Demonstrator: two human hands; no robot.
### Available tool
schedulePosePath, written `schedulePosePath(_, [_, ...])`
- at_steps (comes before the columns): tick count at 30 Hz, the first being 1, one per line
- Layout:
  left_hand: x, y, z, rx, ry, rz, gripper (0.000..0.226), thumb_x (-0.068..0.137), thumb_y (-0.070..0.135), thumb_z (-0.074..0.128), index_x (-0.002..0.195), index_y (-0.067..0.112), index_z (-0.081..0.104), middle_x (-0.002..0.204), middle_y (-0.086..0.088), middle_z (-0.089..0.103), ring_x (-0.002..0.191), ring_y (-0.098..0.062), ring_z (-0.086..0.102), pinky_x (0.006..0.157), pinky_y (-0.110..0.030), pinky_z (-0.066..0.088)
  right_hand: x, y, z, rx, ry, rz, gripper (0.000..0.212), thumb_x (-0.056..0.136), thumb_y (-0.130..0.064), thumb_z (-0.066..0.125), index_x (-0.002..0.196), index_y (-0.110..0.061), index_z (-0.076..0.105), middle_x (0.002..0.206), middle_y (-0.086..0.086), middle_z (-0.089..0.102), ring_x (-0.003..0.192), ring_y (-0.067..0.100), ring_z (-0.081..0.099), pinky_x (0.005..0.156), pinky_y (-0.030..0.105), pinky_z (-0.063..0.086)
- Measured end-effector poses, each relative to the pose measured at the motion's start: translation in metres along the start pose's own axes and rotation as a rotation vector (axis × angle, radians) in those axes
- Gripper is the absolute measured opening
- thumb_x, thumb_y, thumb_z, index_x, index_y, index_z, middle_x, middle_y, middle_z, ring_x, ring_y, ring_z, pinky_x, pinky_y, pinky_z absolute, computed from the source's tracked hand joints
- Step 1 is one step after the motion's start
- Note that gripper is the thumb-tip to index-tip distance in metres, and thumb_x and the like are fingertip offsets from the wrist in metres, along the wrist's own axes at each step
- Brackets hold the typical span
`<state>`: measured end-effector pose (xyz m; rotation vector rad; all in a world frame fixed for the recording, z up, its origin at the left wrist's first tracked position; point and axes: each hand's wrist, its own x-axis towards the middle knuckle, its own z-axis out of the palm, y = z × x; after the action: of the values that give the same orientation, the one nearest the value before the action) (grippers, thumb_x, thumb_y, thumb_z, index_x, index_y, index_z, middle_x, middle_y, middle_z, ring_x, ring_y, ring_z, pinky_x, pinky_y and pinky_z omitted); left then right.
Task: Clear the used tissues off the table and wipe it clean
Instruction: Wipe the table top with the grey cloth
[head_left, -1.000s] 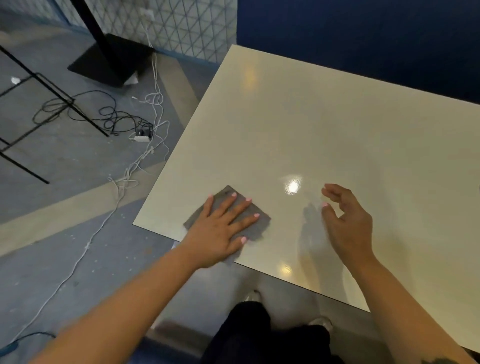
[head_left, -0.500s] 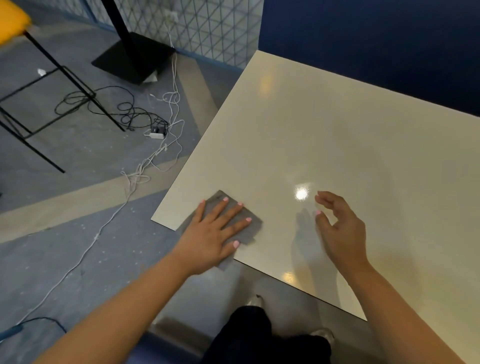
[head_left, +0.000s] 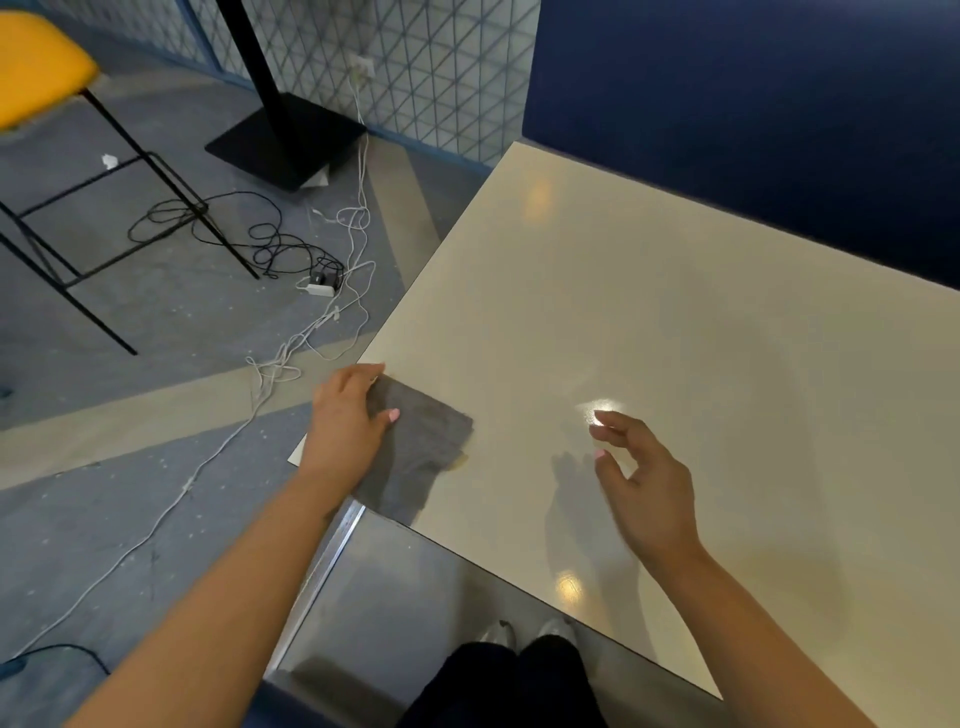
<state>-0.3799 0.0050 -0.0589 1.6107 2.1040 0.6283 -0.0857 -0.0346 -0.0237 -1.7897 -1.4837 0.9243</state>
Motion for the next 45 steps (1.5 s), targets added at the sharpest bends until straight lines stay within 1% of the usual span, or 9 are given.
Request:
schedulePosePath(10, [0.020, 0.004, -0.011, 0.111, -0.129, -0.142, 0.025, 0.081, 0.025, 0.071, 0.100, 0.009, 0.063, 0.101, -0.012, 0.060, 0.081, -0.017, 0.048, 0.073, -0.025, 0.035, 0.026, -0.027, 0.042, -0.131, -0.394, -0.063, 0.034, 0.088, -0.026, 0.061, 0.121, -0.031, 0.057, 0.118, -0.013, 0.056, 0.095, 0.002, 0.050, 0.077, 0.009, 0.035])
schedulePosePath(17, [0.034, 0.020, -0.047, -0.002, -0.540, 0.075, 0.010, 0.092, 0.023, 0.057, 0.095, 0.014, 0.055, 0.086, 0.003, 0.058, 0.074, -0.002, 0.049, 0.060, -0.006, 0.035, 0.038, -0.069, 0.086, -0.327, -0.466, -0.194, 0.098, 0.067, -0.053, 0.075, 0.146, -0.031, 0.021, 0.153, -0.009, 0.020, 0.137, 0.017, 0.016, 0.110, 0.030, 0.020])
schedulePosePath(20, [0.043, 0.023, -0.059, -0.199, -0.669, 0.110, 0.003, 0.092, 0.017, 0.057, 0.094, 0.016, 0.057, 0.087, 0.005, 0.064, 0.074, 0.000, 0.055, 0.064, -0.009, 0.042, 0.046, -0.081, 0.097, -0.401, -0.505, -0.160, 0.098, 0.061, -0.057, 0.077, 0.142, -0.036, 0.028, 0.141, -0.008, 0.041, 0.131, 0.017, 0.029, 0.110, 0.038, 0.019])
schedulePosePath(23, [0.057, 0.024, -0.069, -0.437, -0.740, 0.151, 0.012, 0.088, 0.003, 0.059, 0.085, 0.014, 0.056, 0.073, 0.013, 0.066, 0.070, 0.002, 0.058, 0.066, -0.013, 0.045, 0.053, -0.086, 0.096, -0.376, -0.479, -0.114, 0.045, 0.063, -0.048, 0.078, 0.101, -0.034, 0.058, 0.089, -0.010, 0.064, 0.090, 0.016, 0.057, 0.096, 0.037, 0.032])
schedulePosePath(26, [0.071, 0.028, -0.078, -0.611, -0.704, 0.200, 0.014, 0.075, -0.005, 0.070, 0.078, 0.005, 0.059, 0.080, 0.009, 0.071, 0.079, -0.003, 0.064, 0.073, -0.016, 0.049, 0.059, -0.087, 0.087, -0.206, -0.272, -0.129, 0.014, 0.068, -0.031, 0.076, 0.072, -0.026, 0.063, 0.065, -0.011, 0.057, 0.065, 0.012, 0.055, 0.074, 0.029, 0.035])
schedulePosePath(31, [0.078, 0.014, -0.090, -0.590, -0.604, 0.363, 0.031, 0.051, 0.004, 0.083, 0.065, 0.030, 0.075, 0.091, 0.013, 0.070, 0.089, -0.003, 0.064, 0.084, -0.013, 0.047, 0.049, -0.086, 0.090, -0.379, 0.071, -0.476, 0.011, 0.068, -0.026, 0.056, 0.072, -0.029, 0.065, 0.074, -0.013, 0.055, 0.075, 0.006, 0.048, 0.080, 0.022, 0.024])
schedulePosePath(35, [0.062, -0.034, -0.067, -0.368, -0.609, 0.394, 0.059, 0.057, -0.014, 0.077, 0.065, 0.045, 0.072, 0.097, 0.020, 0.066, 0.092, 0.001, 0.061, 0.083, -0.015, 0.044, 0.018, -0.064, 0.118, -0.466, -0.059, -0.539, 0.015, 0.062, -0.022, 0.055, 0.073, -0.030, 0.061, 0.085, -0.014, 0.062, 0.091, 0.010, 0.057, 0.086, 0.027, 0.027])
schedulePosePath(41, [0.043, -0.063, -0.051, -0.155, -0.461, 0.617, 0.037, 0.063, 0.039, 0.068, 0.100, 0.035, 0.069, 0.100, 0.024, 0.065, 0.097, 0.003, 0.053, 0.088, -0.020, 0.043, -0.004, -0.041, 0.139, -0.444, -0.194, -0.437, 0.042, 0.052, -0.016, 0.072, 0.087, -0.032, 0.057, 0.099, -0.017, 0.066, 0.108, 0.004, 0.054, 0.104, 0.027, 0.021])
schedulePosePath(45, [0.042, -0.070, -0.046, -0.041, -0.412, 0.702, 0.027, 0.066, 0.033, 0.060, 0.092, 0.039, 0.065, 0.107, 0.023, 0.063, 0.094, -0.006, 0.052, 0.079, -0.040, 0.049, -0.006, -0.037, 0.140, -0.400, -0.148, -0.386, 0.043, 0.059, -0.017, 0.068, 0.094, -0.034, 0.050, 0.094, -0.014, 0.067, 0.104, 0.003, 0.058, 0.107, 0.022, 0.017])
